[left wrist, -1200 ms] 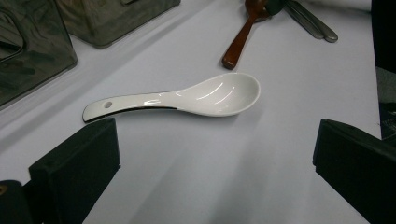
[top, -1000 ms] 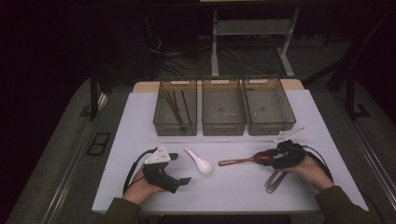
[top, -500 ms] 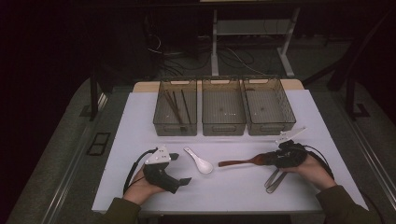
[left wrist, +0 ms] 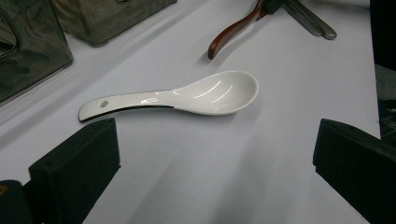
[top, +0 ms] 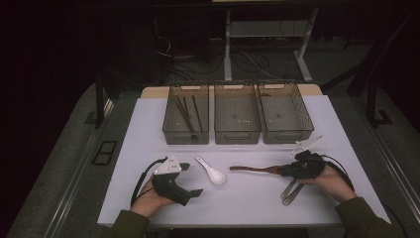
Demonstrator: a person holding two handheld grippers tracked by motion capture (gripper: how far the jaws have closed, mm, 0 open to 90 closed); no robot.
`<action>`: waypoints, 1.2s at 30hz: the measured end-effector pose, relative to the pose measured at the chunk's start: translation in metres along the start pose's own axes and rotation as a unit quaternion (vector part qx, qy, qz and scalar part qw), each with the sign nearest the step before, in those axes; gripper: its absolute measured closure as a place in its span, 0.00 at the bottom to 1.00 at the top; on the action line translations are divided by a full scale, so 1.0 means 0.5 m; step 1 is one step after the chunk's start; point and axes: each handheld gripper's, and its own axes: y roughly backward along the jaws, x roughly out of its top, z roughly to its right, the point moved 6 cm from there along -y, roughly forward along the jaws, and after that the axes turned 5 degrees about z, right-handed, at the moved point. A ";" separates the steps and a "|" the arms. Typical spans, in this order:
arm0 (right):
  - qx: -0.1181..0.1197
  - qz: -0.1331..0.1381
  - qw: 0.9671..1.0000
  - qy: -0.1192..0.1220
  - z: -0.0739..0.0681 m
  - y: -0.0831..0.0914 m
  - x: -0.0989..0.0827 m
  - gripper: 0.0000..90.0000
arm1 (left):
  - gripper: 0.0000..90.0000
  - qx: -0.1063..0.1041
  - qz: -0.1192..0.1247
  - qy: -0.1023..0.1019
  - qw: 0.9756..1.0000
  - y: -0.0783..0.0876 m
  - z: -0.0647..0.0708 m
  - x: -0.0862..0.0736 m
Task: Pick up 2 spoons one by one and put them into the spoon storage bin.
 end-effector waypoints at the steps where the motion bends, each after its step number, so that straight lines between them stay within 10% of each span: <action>1: -0.001 0.000 1.000 0.000 0.000 0.000 0.000 0.88 | 0.00 0.000 -0.001 0.000 1.000 0.000 0.000 0.000; 36: -0.035 0.099 0.993 -0.060 0.020 0.071 0.065 0.89 | 0.00 0.001 -0.003 0.000 1.000 -0.001 -0.001 -0.001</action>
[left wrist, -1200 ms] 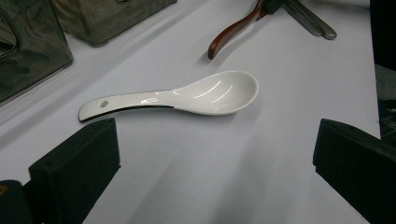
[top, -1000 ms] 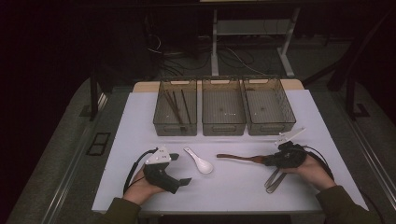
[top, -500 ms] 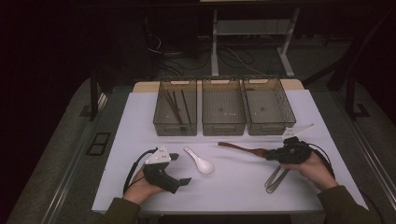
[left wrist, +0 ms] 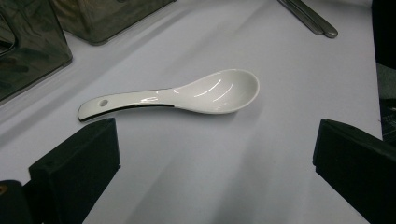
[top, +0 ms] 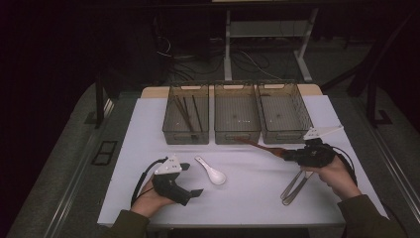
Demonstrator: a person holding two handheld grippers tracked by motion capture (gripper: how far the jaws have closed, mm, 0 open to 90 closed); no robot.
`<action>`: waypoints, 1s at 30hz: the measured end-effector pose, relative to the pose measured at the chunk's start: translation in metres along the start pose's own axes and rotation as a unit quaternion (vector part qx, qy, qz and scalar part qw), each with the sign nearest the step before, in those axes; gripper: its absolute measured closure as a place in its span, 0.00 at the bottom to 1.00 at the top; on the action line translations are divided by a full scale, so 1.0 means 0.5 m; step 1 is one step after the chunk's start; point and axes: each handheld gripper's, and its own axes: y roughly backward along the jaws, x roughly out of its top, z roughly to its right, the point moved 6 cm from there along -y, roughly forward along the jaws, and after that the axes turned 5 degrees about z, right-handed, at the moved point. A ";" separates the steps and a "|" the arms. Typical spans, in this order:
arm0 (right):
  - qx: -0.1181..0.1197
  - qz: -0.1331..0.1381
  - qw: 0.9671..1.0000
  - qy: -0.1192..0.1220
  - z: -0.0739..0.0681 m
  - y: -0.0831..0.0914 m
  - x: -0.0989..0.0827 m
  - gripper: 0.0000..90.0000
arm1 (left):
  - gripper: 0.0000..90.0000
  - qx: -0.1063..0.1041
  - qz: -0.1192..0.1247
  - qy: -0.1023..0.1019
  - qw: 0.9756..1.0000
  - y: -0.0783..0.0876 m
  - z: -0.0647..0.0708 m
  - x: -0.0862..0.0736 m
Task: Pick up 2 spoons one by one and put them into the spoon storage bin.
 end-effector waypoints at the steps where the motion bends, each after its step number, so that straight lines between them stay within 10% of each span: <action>1: -0.001 0.003 1.000 0.001 0.001 0.002 0.004 0.89 | 0.00 0.000 0.000 0.000 1.000 0.000 0.000 0.000; 30: -0.057 0.037 0.998 -0.015 0.007 -0.029 0.122 0.89 | 0.00 0.000 0.002 0.000 1.000 0.000 0.000 0.001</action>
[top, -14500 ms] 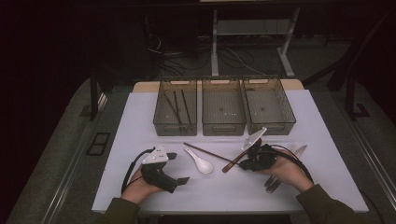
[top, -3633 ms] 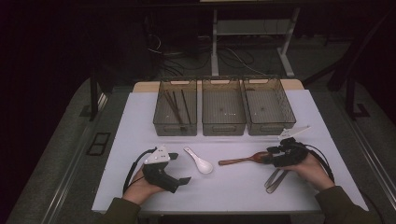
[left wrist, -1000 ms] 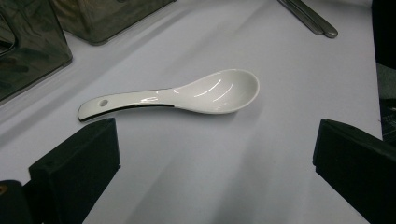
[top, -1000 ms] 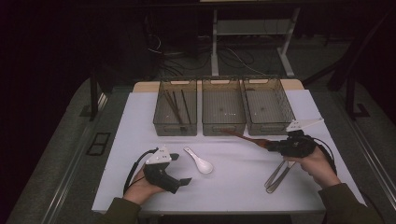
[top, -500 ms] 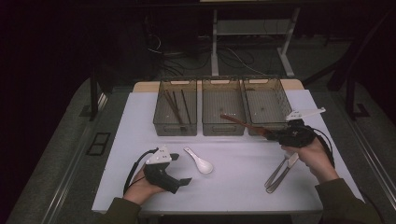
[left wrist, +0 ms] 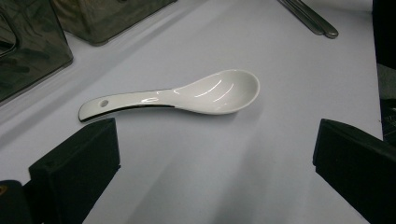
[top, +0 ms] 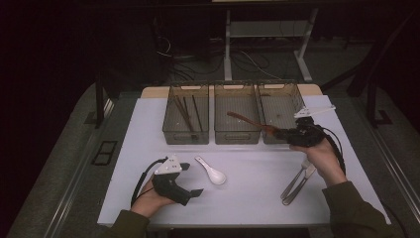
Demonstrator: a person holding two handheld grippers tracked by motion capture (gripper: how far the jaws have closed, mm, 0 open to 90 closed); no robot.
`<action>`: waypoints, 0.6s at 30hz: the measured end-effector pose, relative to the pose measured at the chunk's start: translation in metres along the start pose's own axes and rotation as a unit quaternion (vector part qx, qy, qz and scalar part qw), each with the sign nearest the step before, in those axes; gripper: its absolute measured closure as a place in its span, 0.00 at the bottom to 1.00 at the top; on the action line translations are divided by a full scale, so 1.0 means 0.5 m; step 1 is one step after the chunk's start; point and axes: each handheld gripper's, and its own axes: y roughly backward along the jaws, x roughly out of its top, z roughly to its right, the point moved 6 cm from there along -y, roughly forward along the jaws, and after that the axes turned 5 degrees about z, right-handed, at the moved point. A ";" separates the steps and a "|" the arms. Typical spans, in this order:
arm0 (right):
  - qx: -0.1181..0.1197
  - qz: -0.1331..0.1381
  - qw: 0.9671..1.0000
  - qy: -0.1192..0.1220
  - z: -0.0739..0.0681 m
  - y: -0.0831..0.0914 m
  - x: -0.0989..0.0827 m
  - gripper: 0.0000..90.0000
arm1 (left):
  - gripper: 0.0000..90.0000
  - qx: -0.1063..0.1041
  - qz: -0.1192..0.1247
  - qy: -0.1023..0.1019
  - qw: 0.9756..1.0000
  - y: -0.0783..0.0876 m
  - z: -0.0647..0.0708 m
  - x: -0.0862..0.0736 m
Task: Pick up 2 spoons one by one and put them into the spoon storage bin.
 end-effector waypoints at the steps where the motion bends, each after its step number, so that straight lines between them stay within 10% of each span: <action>1: -0.002 0.000 1.000 -0.002 0.000 -0.004 0.004 0.89 | 0.00 0.000 0.000 -0.001 1.000 0.000 0.000 0.000; 18: -0.052 -0.025 0.998 -0.018 0.012 -0.129 0.070 0.89 | 0.00 -0.004 0.005 0.003 1.000 0.001 0.001 0.002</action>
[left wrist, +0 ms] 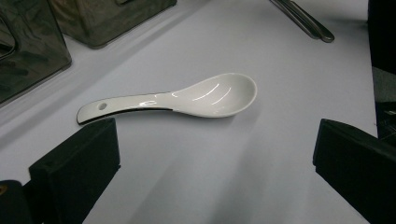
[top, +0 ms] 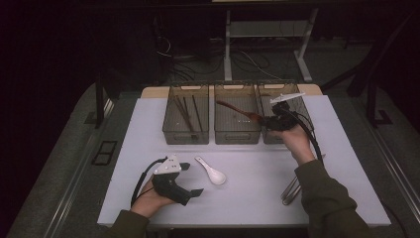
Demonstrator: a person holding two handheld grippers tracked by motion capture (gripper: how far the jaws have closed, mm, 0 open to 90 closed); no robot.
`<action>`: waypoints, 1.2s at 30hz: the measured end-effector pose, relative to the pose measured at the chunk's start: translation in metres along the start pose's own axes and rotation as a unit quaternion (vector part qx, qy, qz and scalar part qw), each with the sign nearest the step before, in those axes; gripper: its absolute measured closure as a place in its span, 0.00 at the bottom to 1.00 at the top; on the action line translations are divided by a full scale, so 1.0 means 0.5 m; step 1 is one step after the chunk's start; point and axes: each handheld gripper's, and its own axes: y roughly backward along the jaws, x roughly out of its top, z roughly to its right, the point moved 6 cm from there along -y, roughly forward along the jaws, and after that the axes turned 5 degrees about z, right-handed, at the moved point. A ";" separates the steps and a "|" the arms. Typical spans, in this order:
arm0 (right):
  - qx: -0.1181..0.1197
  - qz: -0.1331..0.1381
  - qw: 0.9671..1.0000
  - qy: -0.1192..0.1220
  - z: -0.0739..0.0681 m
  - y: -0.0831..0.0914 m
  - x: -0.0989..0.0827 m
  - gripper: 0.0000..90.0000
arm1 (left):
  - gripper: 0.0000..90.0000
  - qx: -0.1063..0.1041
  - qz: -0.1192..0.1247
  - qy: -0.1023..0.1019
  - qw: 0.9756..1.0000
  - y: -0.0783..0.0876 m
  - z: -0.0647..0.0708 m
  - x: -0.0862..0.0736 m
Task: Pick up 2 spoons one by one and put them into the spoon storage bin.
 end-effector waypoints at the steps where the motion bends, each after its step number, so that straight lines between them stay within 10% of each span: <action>1: -0.001 -0.002 1.000 -0.001 -0.001 -0.004 0.003 0.89 | 0.00 0.000 0.001 0.002 1.000 0.000 0.000 0.000; 19: 0.000 -0.023 1.000 0.007 -0.023 -0.055 0.016 0.80 | 0.00 -0.003 0.001 0.000 1.000 -0.002 0.002 0.000; 36: 0.062 0.035 0.997 0.011 -0.039 0.021 -0.003 0.48 | 0.00 0.000 0.000 0.001 1.000 -0.001 0.000 0.000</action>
